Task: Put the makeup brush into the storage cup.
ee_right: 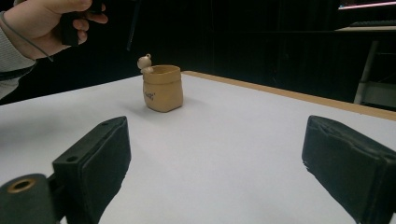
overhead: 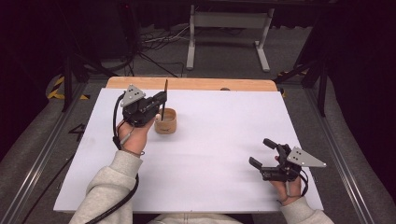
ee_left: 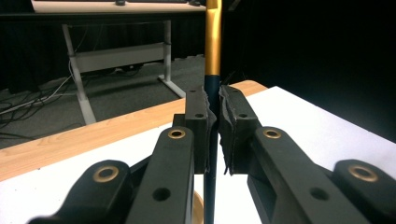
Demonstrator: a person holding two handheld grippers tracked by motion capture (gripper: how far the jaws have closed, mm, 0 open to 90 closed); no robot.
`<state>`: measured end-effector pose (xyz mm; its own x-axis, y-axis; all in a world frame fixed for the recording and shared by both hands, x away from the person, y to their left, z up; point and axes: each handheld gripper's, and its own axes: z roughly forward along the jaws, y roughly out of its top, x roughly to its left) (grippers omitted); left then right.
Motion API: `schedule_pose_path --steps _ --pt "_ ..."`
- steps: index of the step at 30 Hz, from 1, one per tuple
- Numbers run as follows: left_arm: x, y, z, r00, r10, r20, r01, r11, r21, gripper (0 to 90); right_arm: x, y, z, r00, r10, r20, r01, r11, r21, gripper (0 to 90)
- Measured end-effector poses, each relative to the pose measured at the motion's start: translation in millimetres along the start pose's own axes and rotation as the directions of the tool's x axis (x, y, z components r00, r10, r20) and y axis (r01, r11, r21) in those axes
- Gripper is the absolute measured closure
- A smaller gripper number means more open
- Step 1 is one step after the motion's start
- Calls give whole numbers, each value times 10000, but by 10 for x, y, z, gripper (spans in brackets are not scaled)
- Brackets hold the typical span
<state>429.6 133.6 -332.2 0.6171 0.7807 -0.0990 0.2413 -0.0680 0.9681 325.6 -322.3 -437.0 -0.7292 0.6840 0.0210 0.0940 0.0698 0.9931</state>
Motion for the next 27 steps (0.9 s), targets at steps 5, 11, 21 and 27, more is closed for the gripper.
schedule_pose_path --steps 5,11,21,27 --pt "10 18 55 10000 -45 -70 44 9999 -110 824 -2 0 -2 10000 -6 -1 6 10000 -2 83" --pt "17 44 136 9998 -41 -181 38 9998 -194 823 -1 1 -6 10000 25 -5 -25 10000 -11 83" --pt "68 36 274 9990 -173 -419 165 9997 -200 823 -9 1 -11 10000 19 -56 -19 10000 -67 83" --pt "125 -9 316 9977 -506 -457 479 9972 -581 823 -8 2 -13 10000 27 -82 -28 10000 -90 83"
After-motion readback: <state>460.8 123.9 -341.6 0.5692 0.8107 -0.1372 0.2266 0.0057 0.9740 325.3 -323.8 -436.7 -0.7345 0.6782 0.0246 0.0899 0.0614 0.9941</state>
